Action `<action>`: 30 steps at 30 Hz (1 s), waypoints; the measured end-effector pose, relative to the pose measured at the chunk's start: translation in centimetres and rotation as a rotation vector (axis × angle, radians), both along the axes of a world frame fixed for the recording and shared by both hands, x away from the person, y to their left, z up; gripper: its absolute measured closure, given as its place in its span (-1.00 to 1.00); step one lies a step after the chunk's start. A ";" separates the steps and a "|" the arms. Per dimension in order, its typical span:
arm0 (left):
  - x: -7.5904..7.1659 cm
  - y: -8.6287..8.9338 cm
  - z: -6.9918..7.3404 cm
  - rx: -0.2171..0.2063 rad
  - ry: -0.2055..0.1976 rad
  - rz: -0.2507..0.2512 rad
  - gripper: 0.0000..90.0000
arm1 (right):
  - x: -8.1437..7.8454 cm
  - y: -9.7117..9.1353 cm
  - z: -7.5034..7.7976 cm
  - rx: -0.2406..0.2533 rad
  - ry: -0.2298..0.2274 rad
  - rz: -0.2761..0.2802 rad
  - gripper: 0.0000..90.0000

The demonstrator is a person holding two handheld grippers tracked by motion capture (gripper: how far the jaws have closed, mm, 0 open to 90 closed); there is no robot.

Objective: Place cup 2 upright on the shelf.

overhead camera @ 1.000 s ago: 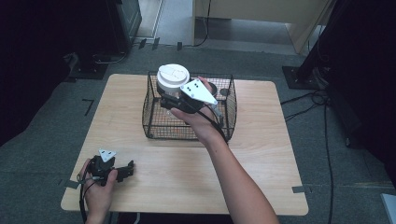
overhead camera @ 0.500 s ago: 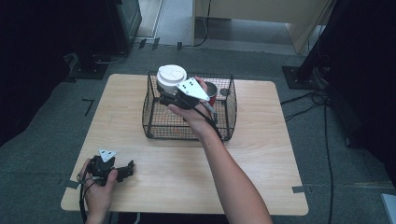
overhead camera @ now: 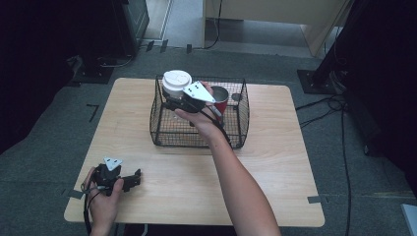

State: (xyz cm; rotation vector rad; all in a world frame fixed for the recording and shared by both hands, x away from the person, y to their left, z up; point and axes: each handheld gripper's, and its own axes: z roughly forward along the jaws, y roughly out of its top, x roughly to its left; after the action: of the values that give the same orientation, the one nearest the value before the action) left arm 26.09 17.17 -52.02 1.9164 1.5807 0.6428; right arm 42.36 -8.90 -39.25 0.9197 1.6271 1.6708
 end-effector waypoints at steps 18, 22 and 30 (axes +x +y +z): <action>0.0 0.0 0.0 0.001 0.000 0.000 -1.00 | 2.3 1.6 -2.8 -0.080 0.031 0.029 -0.65; 0.0 0.0 0.0 0.001 0.000 0.000 -1.00 | 2.8 1.6 -3.5 -0.094 0.050 0.035 -0.65; 0.0 0.0 0.0 0.003 0.002 -0.002 -1.00 | 3.6 1.3 -4.8 -0.123 0.102 0.036 -0.65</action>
State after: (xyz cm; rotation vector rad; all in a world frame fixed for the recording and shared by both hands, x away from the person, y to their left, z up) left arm 26.09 17.18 -52.01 1.9209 1.5792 0.6428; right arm 45.93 -7.63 -44.01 0.9325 1.8027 1.5506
